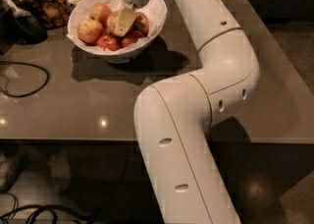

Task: Pick apple from white bowl

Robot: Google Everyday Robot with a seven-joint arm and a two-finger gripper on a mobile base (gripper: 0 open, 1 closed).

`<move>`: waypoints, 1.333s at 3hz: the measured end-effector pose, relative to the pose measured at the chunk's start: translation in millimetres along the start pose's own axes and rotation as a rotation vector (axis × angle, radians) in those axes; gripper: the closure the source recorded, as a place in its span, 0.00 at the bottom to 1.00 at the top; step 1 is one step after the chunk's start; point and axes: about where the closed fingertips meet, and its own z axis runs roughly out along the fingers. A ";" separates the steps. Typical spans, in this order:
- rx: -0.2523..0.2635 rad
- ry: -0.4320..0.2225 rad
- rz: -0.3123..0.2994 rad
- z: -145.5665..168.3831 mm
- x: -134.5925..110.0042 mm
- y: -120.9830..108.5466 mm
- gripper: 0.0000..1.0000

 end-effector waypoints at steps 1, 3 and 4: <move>0.028 -0.026 -0.007 -5.7 -6.1 -5.3 1.00; 0.084 -0.089 -0.003 -69.4 -18.5 6.3 1.00; 0.093 -0.121 -0.011 -101.9 -25.7 19.9 1.00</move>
Offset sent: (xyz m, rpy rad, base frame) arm -0.0401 -0.0331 0.0794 0.0539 -0.0650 -0.0247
